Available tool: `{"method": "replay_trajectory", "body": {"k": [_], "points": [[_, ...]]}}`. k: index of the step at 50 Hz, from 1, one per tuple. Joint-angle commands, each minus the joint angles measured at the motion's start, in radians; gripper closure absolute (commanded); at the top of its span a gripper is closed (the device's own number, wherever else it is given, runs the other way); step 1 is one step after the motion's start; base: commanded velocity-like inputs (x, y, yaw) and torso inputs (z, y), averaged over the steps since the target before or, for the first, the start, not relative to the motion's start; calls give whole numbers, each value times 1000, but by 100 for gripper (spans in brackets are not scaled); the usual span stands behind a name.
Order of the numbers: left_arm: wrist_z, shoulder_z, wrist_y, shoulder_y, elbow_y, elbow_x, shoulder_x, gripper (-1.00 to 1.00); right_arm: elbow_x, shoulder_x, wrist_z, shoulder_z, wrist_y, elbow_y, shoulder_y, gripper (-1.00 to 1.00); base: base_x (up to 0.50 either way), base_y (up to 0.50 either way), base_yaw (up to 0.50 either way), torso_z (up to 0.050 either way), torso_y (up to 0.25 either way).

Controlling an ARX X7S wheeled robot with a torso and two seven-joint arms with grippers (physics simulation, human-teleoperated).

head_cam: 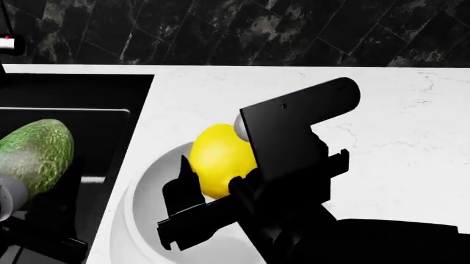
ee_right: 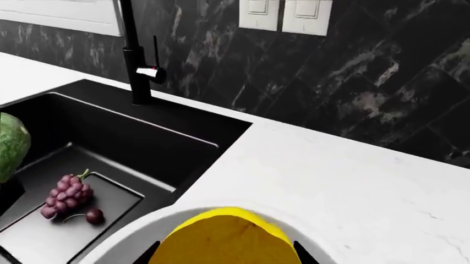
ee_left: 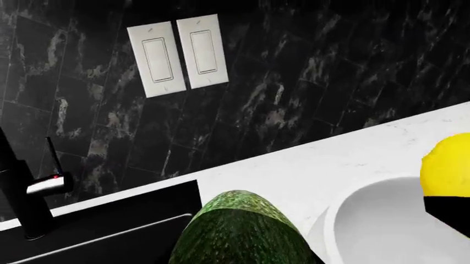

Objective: There is a mixed pile of frozen fruits and vegetables on the counter. Locate all the frozen vegetables and place the items in a bowl on the counter. Take all the frozen fruits and defrost them in a running sink.

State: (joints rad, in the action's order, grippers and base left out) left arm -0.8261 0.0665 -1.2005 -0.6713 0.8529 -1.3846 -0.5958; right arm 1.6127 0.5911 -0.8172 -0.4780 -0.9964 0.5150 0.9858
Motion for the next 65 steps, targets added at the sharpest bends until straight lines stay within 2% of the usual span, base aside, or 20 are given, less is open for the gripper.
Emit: {"method": "replay_trajectory", "body": {"k": [1, 18, 19, 40, 46, 51, 57, 65], "points": [[-17, 2, 15, -9, -4, -7, -5, 100, -81, -32, 71, -41, -14, -53, -14, 100, 0, 0, 0, 0, 0], [-4, 0, 37, -1, -7, -8, -11, 100, -137, -54, 122, -83, -15, -104, -19, 100, 0, 0, 0, 0, 0], [-4, -1, 39, 2, -5, -7, -12, 100, -134, -55, 114, -84, -20, -99, -10, -100, 0, 0, 0, 0, 0], [-11, 14, 48, -2, -5, -15, -16, 100, -23, -39, 5, -35, -28, -17, 93, -100, 0, 0, 0, 1, 0], [3, 53, 44, -19, -16, 17, 13, 100, 38, -2, -54, 13, -16, 20, 137, -100, 0, 0, 0, 0, 0], [60, 117, 49, -75, -57, 57, 78, 100, 70, 50, -94, 64, -7, 21, 189, -100, 0, 0, 0, 0, 0], [91, 198, 12, -242, -139, 32, 174, 100, 33, 116, -95, 113, 3, -6, 216, -100, 0, 0, 0, 0, 2], [211, 289, 29, -311, -236, 82, 262, 100, 2, 177, -158, 105, -27, -53, 219, -100, 0, 0, 0, 0, 0]]}}
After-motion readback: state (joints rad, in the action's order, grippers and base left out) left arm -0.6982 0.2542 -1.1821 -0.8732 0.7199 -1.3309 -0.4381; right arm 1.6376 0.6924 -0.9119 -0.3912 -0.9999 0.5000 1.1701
